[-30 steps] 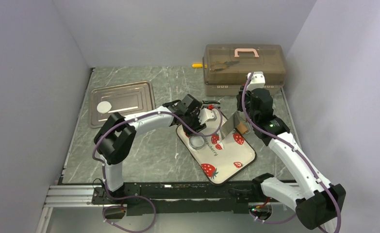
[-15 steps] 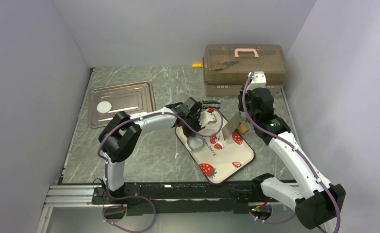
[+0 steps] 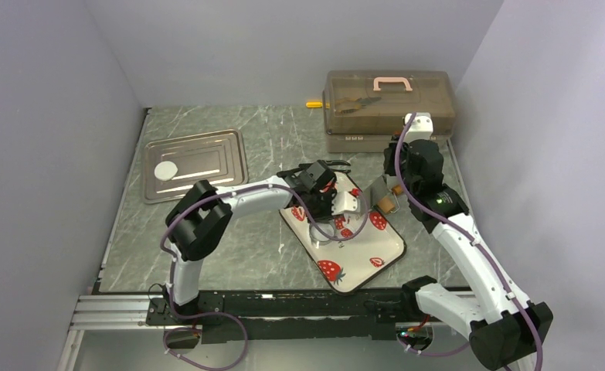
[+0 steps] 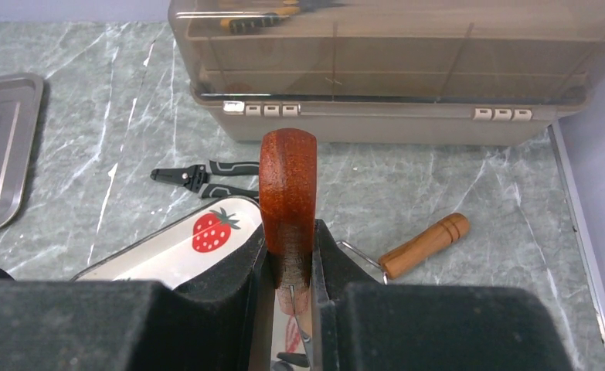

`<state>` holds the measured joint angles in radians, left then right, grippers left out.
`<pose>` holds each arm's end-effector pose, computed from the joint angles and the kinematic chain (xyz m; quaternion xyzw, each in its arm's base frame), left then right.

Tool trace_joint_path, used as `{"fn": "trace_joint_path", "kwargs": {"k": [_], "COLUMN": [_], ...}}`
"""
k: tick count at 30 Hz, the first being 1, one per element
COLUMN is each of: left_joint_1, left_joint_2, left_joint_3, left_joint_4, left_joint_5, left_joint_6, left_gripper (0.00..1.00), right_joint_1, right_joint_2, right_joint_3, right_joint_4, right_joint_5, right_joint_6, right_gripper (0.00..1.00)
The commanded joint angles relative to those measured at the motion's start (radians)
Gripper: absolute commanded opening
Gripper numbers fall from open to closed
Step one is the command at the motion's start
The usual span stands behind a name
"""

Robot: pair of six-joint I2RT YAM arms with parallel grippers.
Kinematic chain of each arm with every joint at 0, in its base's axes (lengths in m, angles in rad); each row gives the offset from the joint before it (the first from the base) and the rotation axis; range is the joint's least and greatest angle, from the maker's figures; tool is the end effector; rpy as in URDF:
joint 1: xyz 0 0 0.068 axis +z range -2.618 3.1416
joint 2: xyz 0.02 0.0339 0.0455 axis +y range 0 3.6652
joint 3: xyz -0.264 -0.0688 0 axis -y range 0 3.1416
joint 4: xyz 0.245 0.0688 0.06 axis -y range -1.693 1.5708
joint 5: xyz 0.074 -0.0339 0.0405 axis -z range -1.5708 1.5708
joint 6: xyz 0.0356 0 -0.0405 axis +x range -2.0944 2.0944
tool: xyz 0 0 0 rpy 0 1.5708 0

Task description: Roll out the dumpling wrappers from the dough

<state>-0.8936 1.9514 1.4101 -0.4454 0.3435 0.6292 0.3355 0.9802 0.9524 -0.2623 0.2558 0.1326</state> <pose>0.2527 -0.3335 0.1941 0.6866 0.6491 -0.1996 0.2596 0.2140 0.0651 0.3549 -0.0047 0.7990 0.0379 0.6002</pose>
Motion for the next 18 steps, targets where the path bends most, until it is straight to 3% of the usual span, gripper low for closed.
{"fn": "trace_joint_path", "kwargs": {"k": [1, 4, 7, 10, 18], "left_joint_1": [-0.012, 0.005, 0.043, 0.057, 0.053], "left_joint_2": [0.027, 0.027, 0.009, -0.016, -0.039], "left_joint_3": [0.061, 0.118, 0.18, 0.141, 0.03], "left_joint_4": [0.01, -0.015, -0.103, -0.14, -0.17], "left_joint_5": [0.041, -0.032, -0.111, -0.125, 0.008], "left_joint_6": [0.032, -0.116, -0.33, -0.472, -0.547], "left_gripper": [0.37, 0.45, 0.46, 0.47, 0.55], "right_joint_1": [-0.027, -0.038, -0.041, -0.043, -0.043], "right_joint_2": [-0.029, -0.039, -0.043, -0.045, -0.022], "right_joint_3": [0.037, 0.032, 0.037, 0.03, 0.043], "right_joint_4": [0.034, 0.032, 0.021, 0.025, 0.03], "right_joint_5": [-0.021, -0.037, -0.041, -0.048, -0.068], "right_joint_6": [0.031, 0.035, 0.033, 0.036, 0.04], "right_gripper": [0.0, 0.0, 0.0, 0.0, 0.0]}}
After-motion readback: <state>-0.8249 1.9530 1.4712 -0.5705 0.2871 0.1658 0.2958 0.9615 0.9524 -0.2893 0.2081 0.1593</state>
